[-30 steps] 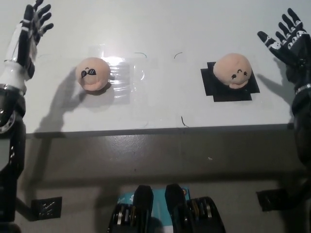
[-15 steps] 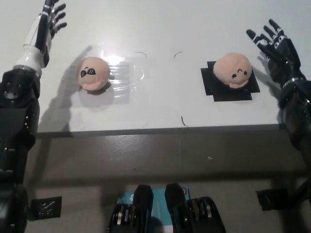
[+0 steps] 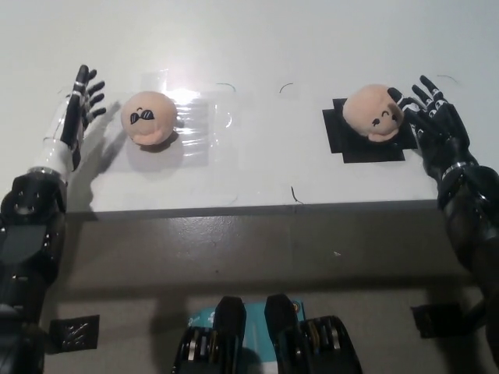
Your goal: Use both hands to push two dumpling toys together to the middle
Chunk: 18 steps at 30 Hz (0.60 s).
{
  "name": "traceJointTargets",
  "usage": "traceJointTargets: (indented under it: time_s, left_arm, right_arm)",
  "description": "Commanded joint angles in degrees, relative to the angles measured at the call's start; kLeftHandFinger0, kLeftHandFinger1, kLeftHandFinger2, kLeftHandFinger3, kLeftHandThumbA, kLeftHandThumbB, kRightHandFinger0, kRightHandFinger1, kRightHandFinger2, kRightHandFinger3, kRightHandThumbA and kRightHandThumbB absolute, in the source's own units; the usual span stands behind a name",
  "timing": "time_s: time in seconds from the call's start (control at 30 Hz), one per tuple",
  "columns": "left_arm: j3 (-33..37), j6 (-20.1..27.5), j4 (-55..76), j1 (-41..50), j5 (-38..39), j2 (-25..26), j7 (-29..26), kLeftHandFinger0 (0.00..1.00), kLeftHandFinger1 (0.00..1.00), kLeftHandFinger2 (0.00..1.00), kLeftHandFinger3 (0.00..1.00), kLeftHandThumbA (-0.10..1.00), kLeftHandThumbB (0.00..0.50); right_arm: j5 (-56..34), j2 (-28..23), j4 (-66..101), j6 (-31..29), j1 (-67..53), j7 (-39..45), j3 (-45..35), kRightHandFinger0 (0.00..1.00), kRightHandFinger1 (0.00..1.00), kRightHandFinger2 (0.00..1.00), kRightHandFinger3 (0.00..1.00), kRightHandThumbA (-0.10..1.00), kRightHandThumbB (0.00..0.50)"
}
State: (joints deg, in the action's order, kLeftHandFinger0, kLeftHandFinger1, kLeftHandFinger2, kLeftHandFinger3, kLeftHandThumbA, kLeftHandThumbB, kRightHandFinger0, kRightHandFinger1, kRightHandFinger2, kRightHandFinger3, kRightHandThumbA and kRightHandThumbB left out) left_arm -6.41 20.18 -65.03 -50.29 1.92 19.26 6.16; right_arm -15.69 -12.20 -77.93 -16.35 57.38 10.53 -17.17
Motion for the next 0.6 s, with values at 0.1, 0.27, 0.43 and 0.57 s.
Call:
traceJointTargets:
  time_s: [0.1, 0.27, 0.43, 0.57]
  left_arm:
    - [0.88, 4.35, -0.35, -1.04, -0.33, -0.1, -0.73, 1.0, 1.0, 1.0, 1.0, 1.0, 0.326]
    - [2.25, 4.89, -1.18, -0.57, -1.35, -1.71, -1.7, 1.0, 1.0, 1.0, 1.0, 1.0, 0.328]
    - [2.6, 4.1, -2.15, -1.62, -0.61, -4.43, -1.45, 1.0, 1.0, 1.0, 1.0, 1.0, 0.339]
    - [2.86, 3.25, -2.6, -3.27, -0.34, -6.92, -1.41, 1.0, 1.0, 1.0, 1.0, 1.0, 0.368]
  right_arm:
    - [-1.29, 1.1, 0.71, -2.89, -1.11, 2.0, -0.5, 1.0, 1.0, 1.0, 1.0, 1.0, 0.213]
    - [-2.08, 2.82, 0.25, -2.28, -1.82, 2.33, -1.02, 1.0, 1.0, 1.0, 1.0, 1.0, 0.236]
    - [-2.94, 5.0, -0.24, -2.45, -1.56, 2.32, -1.47, 1.0, 1.0, 1.0, 1.0, 1.0, 0.228]
    - [-2.98, 7.09, -0.49, -1.95, -0.66, 1.03, -1.33, 1.0, 1.0, 1.0, 1.0, 1.0, 0.25]
